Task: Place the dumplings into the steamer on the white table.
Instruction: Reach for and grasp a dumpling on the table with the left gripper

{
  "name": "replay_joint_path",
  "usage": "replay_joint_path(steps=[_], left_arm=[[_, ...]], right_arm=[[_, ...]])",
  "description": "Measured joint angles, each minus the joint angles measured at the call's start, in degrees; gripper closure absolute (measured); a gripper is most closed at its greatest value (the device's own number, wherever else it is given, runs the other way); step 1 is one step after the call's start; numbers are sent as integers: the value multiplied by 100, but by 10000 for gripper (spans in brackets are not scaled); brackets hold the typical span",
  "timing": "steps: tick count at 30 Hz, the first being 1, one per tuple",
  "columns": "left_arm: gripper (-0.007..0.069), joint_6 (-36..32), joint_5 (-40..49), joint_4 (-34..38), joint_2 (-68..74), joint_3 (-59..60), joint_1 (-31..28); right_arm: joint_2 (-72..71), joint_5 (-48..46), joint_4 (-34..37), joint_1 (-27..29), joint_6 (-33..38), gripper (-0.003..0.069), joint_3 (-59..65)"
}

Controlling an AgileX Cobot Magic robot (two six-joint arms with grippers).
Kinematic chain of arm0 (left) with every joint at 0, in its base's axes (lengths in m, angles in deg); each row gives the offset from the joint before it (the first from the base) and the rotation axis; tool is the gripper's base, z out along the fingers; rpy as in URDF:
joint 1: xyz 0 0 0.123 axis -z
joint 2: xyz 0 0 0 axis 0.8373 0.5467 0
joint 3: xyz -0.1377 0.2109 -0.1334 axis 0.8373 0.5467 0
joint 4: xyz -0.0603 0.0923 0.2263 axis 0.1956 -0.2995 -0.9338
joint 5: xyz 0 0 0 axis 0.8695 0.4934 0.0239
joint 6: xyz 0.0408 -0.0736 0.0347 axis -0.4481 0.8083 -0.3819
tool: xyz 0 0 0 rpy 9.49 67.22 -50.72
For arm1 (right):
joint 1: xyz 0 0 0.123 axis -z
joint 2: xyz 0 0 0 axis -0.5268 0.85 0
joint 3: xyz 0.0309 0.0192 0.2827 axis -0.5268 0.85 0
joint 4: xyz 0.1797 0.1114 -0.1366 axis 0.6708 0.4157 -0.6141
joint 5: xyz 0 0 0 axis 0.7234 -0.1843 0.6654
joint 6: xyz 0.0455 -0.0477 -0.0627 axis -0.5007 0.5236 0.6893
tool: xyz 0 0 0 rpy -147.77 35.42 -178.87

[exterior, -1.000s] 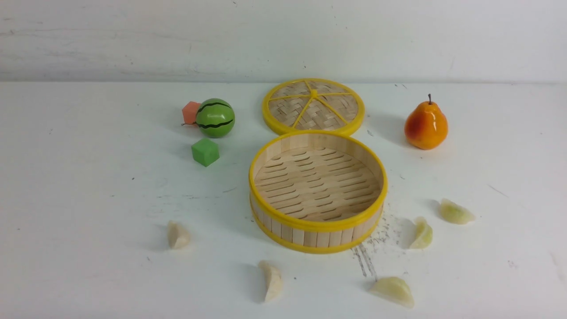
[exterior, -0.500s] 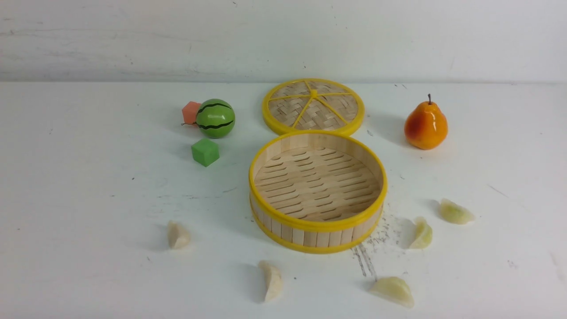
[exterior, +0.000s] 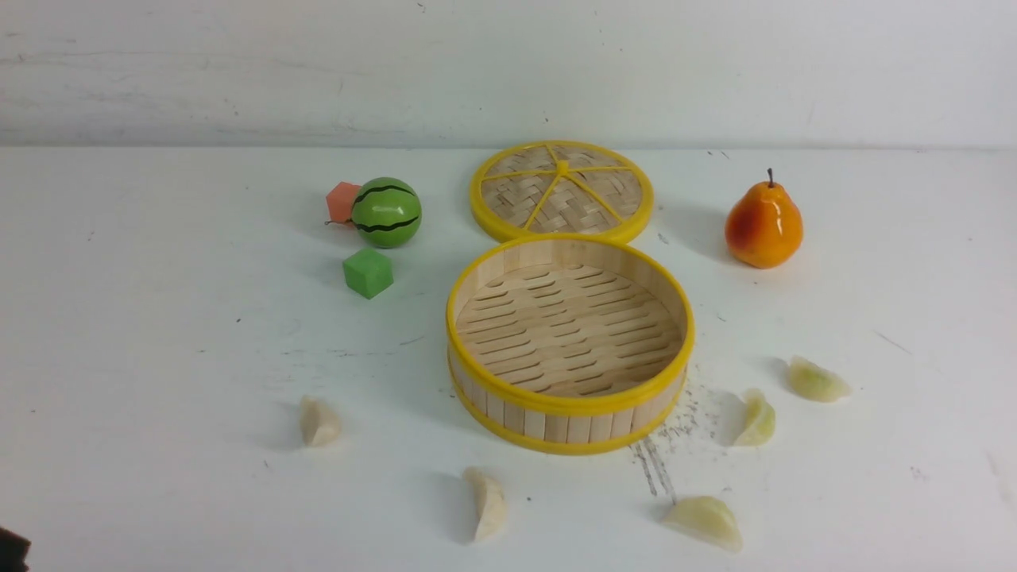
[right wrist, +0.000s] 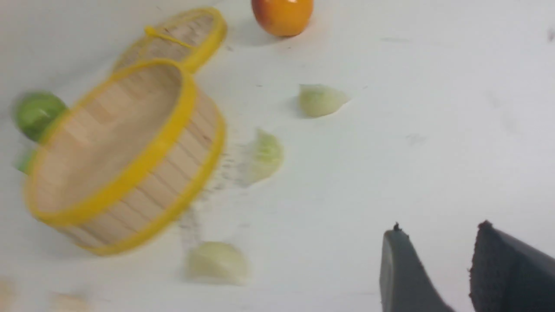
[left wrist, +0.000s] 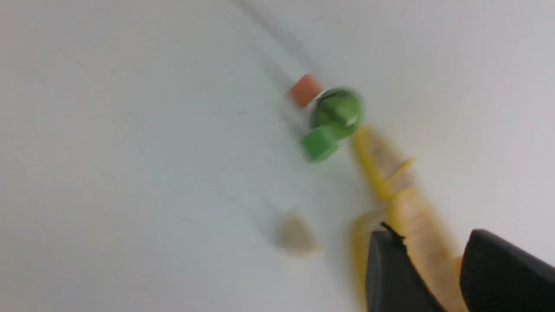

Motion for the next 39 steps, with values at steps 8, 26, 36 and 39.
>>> replay_joint_path(steps=[8, 26, 36, 39], left_arm=[[387, 798, -714, 2512, 0, 0, 0], [387, -2882, 1611, 1463, 301, -2039, 0], [497, -2894, 4455, -1100, 3497, -4733, 0], [573, -2814, 5231, -1624, 4179, -5175, 81]], right_arm=[[0, 251, 3641, 0, -1462, 419, 45], [47, 581, 4236, 0, 1627, 461, -717], [3155, -956, 3850, 0, 5541, 678, -3405], [4032, -1962, 3425, -7, 5810, 678, -4104]])
